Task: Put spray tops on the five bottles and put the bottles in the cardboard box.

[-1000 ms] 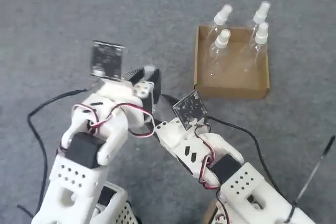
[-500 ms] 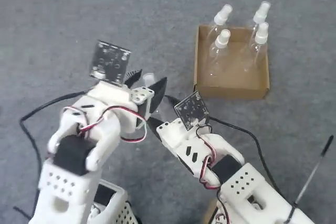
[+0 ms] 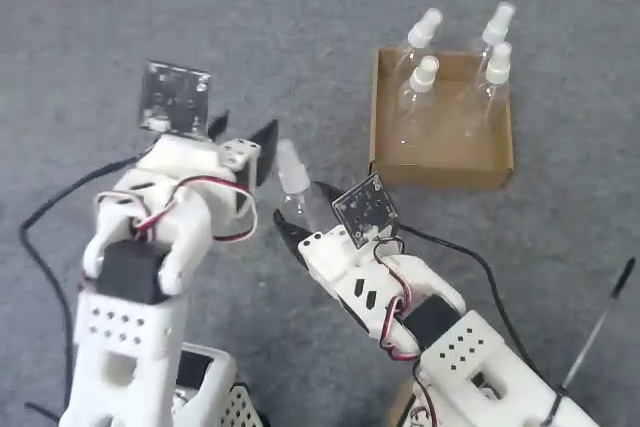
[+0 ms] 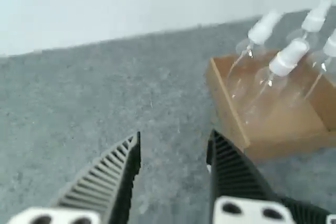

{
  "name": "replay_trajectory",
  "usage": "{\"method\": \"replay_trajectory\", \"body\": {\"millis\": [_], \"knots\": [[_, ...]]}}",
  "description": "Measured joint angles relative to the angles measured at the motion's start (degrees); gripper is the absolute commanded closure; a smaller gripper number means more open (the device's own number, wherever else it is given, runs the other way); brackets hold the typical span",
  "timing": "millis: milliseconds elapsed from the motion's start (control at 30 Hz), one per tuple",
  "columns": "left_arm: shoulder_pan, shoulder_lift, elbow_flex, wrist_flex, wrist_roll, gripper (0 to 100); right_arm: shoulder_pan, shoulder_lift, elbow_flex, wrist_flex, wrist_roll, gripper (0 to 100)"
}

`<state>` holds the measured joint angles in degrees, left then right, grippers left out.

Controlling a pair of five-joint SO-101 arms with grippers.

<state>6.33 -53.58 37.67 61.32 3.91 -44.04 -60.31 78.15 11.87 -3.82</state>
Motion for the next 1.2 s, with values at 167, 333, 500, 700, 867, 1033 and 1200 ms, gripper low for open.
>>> {"method": "replay_trajectory", "body": {"millis": [167,333,500,700,867,1033,1200], "knots": [[2.46,0.35,3.08,-0.62,-1.67,81,0.18,0.09,0.18,0.09,-0.09,99.3],[3.69,0.26,3.69,0.09,-2.81,81,0.0,0.18,1.05,0.09,-0.09,99.3],[1.49,-1.58,4.13,0.26,-2.81,81,0.09,0.18,0.97,0.09,-0.09,99.3],[-3.96,-10.37,3.96,2.99,-2.9,81,0.35,0.09,0.79,0.09,-0.09,99.3],[-4.4,-19.34,11.96,4.75,-3.25,81,3.87,0.0,-3.43,5.19,-0.09,99.3],[1.76,-24.18,25.76,0.26,-3.25,81,9.85,0.53,-16.7,14.59,-0.09,99.3],[8.18,-25.76,31.21,-1.58,-3.25,76,10.46,11.87,-29.19,16.97,-0.09,99.3]]}}
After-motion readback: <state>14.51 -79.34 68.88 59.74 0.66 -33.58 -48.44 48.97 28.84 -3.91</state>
